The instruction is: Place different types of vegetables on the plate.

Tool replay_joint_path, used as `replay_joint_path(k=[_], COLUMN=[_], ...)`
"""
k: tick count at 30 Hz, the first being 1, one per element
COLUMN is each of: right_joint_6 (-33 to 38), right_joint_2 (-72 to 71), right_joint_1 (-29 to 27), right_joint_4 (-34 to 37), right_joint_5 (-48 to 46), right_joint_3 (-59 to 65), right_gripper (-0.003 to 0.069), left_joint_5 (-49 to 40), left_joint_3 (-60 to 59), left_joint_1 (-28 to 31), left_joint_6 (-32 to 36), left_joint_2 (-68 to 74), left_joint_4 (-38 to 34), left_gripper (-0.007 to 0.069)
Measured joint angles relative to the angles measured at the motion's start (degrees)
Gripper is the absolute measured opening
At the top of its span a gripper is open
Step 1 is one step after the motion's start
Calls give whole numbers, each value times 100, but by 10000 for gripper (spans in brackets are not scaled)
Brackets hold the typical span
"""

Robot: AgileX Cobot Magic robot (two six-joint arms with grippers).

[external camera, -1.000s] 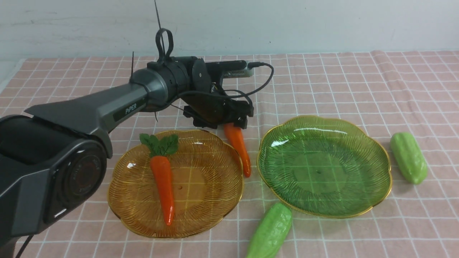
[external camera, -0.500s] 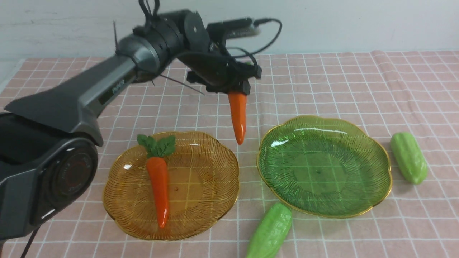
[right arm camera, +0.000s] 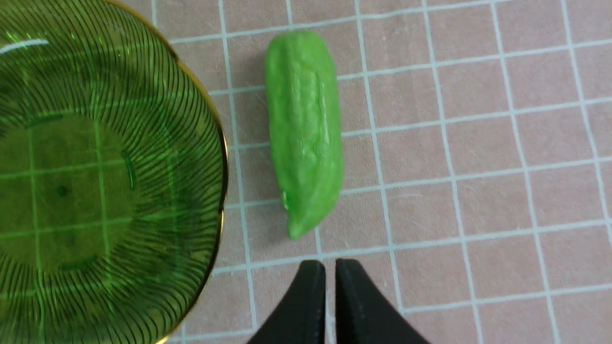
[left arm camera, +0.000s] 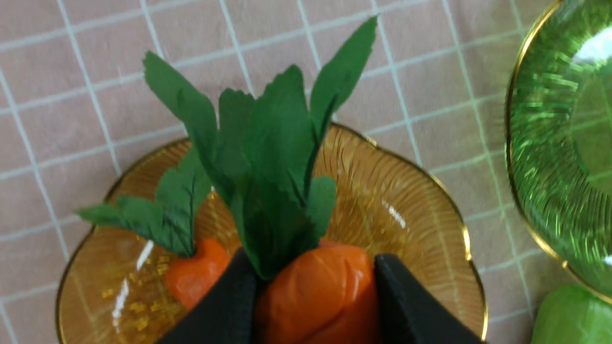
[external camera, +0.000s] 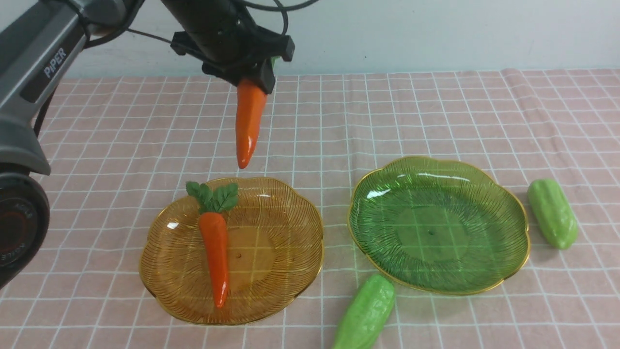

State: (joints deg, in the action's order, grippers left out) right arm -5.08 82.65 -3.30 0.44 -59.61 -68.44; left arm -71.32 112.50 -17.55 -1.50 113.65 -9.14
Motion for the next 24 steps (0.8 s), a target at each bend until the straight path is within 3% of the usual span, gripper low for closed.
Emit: replay_joint_path(k=[3, 9, 16, 20, 24], right_joint_6=[2, 2, -3, -3, 22], right_joint_2=[424, 1239, 2224, 2734, 3149], right_joint_1=[0, 0, 0, 0, 0], right_joint_4=[220, 370, 382, 376, 387], right_joint_5=[242, 732, 901, 895, 895], right_joint_3=[-82, -202, -775, -1050, -1166], right_gripper=[73, 239, 493, 585, 606], left_joint_5=[-13, -7, 24, 48, 66], left_joint_3=[-652, -1079, -1144, -1144, -1144], left_joint_1=[-5, -11, -67, -136, -180], left_joint_6=[-103, -160, -155, -155, -178], left_joint_2=[-237, -135, 139, 312, 449], left_joint_4=[-28, -124, -151, -132, -49], left_gripper=[230, 230, 253, 320, 447])
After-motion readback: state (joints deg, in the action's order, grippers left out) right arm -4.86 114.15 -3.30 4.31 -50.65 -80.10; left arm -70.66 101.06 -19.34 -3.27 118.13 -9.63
